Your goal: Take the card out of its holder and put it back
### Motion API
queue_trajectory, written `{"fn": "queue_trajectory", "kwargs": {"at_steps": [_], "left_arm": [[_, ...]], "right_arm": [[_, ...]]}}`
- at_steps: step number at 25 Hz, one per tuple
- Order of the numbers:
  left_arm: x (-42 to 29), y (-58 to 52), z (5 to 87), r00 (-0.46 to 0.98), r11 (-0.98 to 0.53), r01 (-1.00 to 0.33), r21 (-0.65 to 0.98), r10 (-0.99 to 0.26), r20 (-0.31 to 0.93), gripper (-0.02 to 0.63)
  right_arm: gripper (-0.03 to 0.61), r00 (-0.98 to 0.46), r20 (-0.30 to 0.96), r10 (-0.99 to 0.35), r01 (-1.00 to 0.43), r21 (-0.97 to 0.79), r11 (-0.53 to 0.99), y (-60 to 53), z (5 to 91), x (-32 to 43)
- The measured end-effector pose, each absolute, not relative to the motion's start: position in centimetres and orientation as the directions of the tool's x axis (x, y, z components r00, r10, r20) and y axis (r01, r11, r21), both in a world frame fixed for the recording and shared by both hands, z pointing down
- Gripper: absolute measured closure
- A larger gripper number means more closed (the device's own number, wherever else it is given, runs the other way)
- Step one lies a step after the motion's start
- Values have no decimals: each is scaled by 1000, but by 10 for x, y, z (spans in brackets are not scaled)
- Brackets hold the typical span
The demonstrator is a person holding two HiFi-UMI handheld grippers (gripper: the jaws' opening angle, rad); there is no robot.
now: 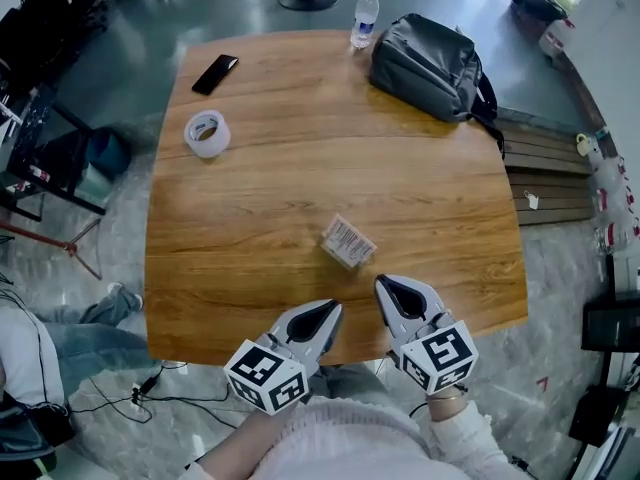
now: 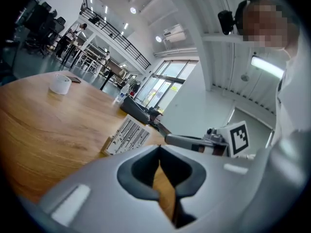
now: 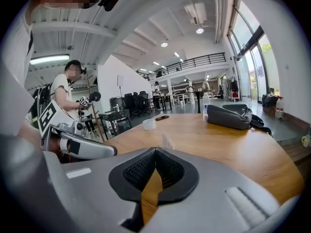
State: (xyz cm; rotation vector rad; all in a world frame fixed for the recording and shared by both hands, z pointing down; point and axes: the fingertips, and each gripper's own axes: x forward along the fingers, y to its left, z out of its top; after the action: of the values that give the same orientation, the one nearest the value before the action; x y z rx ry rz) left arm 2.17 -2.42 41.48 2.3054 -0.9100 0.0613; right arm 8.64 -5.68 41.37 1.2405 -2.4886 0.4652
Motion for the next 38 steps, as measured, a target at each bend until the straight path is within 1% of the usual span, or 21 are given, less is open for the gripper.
{"fn": "queue_trajectory", "kwargs": {"at_steps": [1, 3, 7, 10, 11, 14, 17, 21, 25, 28, 29, 30, 31, 36, 38], "left_arm": [[21, -27, 418, 757, -545, -627, 556, -595, 270, 606], [20, -32, 423, 758, -541, -626, 562, -592, 274, 606], [20, -42, 430, 765, -536, -615, 579, -582, 275, 606], [20, -47, 439, 763, -530, -619, 579, -581, 284, 606], [19, -49, 442, 758, -527, -626, 574, -585, 289, 606], [16, -56, 450, 750, -515, -634, 577, -592, 296, 606], [14, -64, 456, 747, -509, -636, 580, -594, 298, 606], [14, -75, 472, 730, -531, -670, 518, -597, 333, 606], [23, -80, 493, 693, -556, -721, 414, -598, 402, 604], [36, -80, 504, 692, -577, -721, 383, -586, 420, 601], [41, -80, 506, 698, -585, -716, 381, -581, 420, 583], [46, -80, 508, 703, -591, -711, 381, -575, 419, 548], [50, -80, 510, 707, -596, -706, 382, -570, 417, 527], [62, -83, 518, 703, -621, -707, 338, -564, 434, 489], [68, -84, 519, 702, -632, -706, 319, -564, 436, 483]], "right_arm": [[584, -569, 425, -704, -808, -133, 573, -62, 415, 86], [542, -567, 431, -701, -806, -119, 579, -72, 416, 85], [501, -558, 430, -710, -810, -97, 578, -95, 418, 90], [451, -570, 445, -691, -795, -87, 600, -106, 425, 86], [448, -574, 454, -681, -788, -82, 610, -108, 428, 84], [448, -574, 473, -668, -778, -63, 625, -116, 434, 79], [463, -581, 481, -657, -769, -60, 636, -121, 438, 77], [539, -593, 492, -637, -752, -56, 657, -123, 441, 73], [546, -595, 496, -632, -748, -55, 661, -123, 442, 72], [549, -598, 495, -630, -751, -70, 657, -123, 442, 73], [549, -598, 496, -630, -752, -73, 655, -123, 441, 72], [550, -597, 497, -630, -753, -76, 654, -123, 441, 72], [551, -597, 497, -630, -754, -79, 652, -123, 441, 72], [552, -601, 492, -629, -753, -86, 652, -121, 440, 71], [552, -602, 491, -630, -754, -87, 651, -121, 440, 71]]}}
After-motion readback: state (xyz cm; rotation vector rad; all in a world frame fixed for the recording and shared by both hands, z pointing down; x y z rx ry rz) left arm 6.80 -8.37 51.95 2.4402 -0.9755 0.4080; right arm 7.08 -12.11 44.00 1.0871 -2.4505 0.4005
